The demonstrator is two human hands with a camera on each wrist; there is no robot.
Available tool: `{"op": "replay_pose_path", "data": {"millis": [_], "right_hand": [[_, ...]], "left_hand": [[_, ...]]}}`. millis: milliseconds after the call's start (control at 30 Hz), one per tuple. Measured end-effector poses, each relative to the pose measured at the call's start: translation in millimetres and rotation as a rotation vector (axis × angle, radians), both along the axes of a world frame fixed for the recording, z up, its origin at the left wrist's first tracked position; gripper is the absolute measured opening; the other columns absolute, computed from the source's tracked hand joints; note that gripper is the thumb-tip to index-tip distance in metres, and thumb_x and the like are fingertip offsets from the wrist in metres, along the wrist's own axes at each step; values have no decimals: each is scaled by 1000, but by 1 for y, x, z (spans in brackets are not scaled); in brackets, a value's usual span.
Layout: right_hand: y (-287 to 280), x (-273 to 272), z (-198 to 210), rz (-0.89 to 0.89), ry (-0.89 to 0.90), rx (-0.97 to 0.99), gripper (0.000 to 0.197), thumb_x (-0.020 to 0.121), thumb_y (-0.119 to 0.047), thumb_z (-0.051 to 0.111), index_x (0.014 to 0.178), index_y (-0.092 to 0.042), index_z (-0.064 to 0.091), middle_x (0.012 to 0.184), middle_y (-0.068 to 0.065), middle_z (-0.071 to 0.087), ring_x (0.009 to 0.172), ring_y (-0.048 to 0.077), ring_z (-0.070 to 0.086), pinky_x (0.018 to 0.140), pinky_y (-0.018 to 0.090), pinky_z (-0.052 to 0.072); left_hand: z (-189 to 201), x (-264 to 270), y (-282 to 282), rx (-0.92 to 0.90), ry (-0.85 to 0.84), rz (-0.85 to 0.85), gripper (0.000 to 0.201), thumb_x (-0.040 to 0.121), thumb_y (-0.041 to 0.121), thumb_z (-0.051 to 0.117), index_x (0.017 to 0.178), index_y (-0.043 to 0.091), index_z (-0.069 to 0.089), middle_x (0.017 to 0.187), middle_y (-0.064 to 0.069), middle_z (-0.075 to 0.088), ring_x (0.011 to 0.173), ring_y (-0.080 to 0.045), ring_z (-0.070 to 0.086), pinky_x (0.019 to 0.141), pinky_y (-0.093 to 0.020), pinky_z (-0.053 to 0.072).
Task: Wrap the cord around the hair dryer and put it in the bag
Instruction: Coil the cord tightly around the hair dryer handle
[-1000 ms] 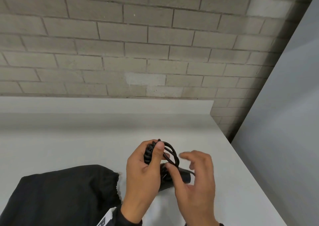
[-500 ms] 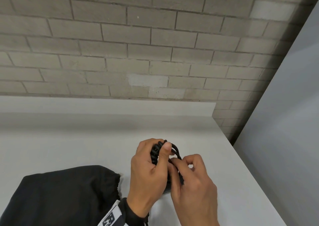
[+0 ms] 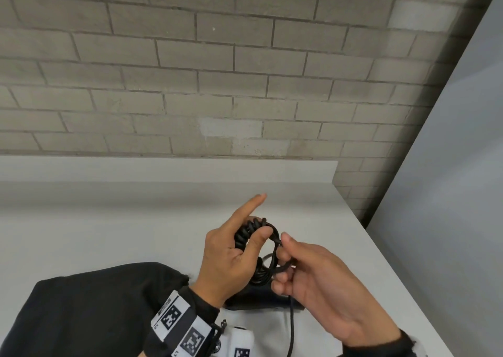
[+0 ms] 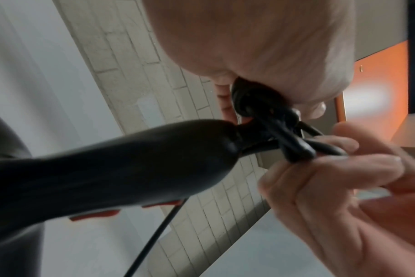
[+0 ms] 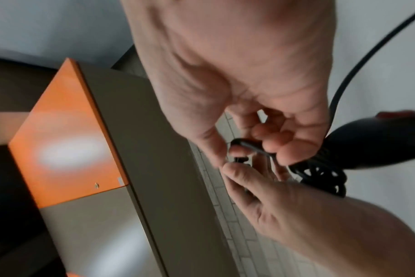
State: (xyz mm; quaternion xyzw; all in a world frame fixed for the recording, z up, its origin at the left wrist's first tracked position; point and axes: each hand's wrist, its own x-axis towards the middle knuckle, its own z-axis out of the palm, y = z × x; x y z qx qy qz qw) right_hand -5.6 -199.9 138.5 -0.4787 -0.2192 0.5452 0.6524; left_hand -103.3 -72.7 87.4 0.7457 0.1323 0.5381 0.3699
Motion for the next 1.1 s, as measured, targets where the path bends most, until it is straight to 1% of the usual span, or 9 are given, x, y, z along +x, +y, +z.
{"op": "replay_pose_path", "data": {"millis": [167, 300, 367, 500, 567, 667, 733, 833, 1100], "right_hand": [[-5, -13, -10, -252, -681, 3, 10, 86, -25, 72, 79, -19, 69, 72, 1, 67, 65, 11, 59, 65, 20, 49], [-4, -23, -9, -319, -867, -11, 11, 91, -28, 63, 82, -26, 69, 75, -7, 74, 73, 6, 68, 72, 24, 54], [-6, -19, -1, -242, -822, -64, 17, 93, -30, 60, 80, -22, 68, 64, -5, 70, 64, 12, 65, 68, 28, 51], [-13, -4, 13, -57, 7, -31, 28, 89, -31, 63, 72, -9, 63, 43, -5, 25, 40, 17, 40, 50, 26, 32], [-15, 2, 8, -6, 180, 44, 31, 79, -36, 74, 71, -9, 63, 43, -6, 22, 37, 13, 35, 46, 24, 28], [-12, 3, -13, -38, -131, 222, 46, 56, -43, 91, 72, -13, 60, 53, 2, 45, 56, 20, 51, 56, 21, 45], [-11, 1, -31, -75, -279, 324, 42, 56, -38, 93, 72, -17, 60, 78, 11, 65, 84, 25, 63, 74, 26, 53], [-8, -2, -51, -102, -289, 424, 36, 63, -23, 91, 74, -16, 57, 118, 14, 68, 118, 27, 61, 86, 30, 54], [-7, -11, -60, -390, -862, 285, 40, 68, -3, 86, 92, -33, 73, 120, -12, 68, 103, 16, 65, 79, 13, 51]], "left_hand": [[4, 2, 4, 87, 19, 69, 10, 94, 34, 57, 101, 29, 63, 71, 21, 59, 55, 2, 53, 57, -7, 38], [4, 4, 8, 158, 76, 107, 8, 95, 34, 55, 98, 27, 59, 70, 26, 54, 56, 5, 51, 58, -5, 36], [3, 3, 11, 171, 85, 100, 9, 95, 36, 55, 97, 27, 59, 69, 21, 57, 56, 3, 51, 57, -10, 39], [8, 1, 17, 265, 77, 105, 18, 98, 41, 53, 96, 24, 60, 70, 14, 58, 57, -4, 51, 55, -19, 43], [12, 1, 20, 264, 88, 114, 19, 98, 40, 53, 95, 22, 61, 69, 19, 54, 56, 2, 47, 56, -13, 38], [11, 1, 24, 194, 78, 149, 17, 96, 36, 55, 93, 21, 62, 64, 27, 48, 52, 6, 46, 56, -5, 32], [8, 2, 25, 174, 69, 167, 19, 95, 37, 55, 92, 19, 63, 62, 28, 48, 51, 5, 47, 55, -4, 31], [8, 5, 23, 159, 64, 166, 24, 96, 38, 54, 91, 16, 64, 59, 26, 48, 48, 2, 46, 53, -5, 32], [7, 8, 19, 105, 47, 145, 36, 98, 47, 49, 91, 16, 64, 59, 22, 50, 48, -1, 47, 52, -6, 32]]}}
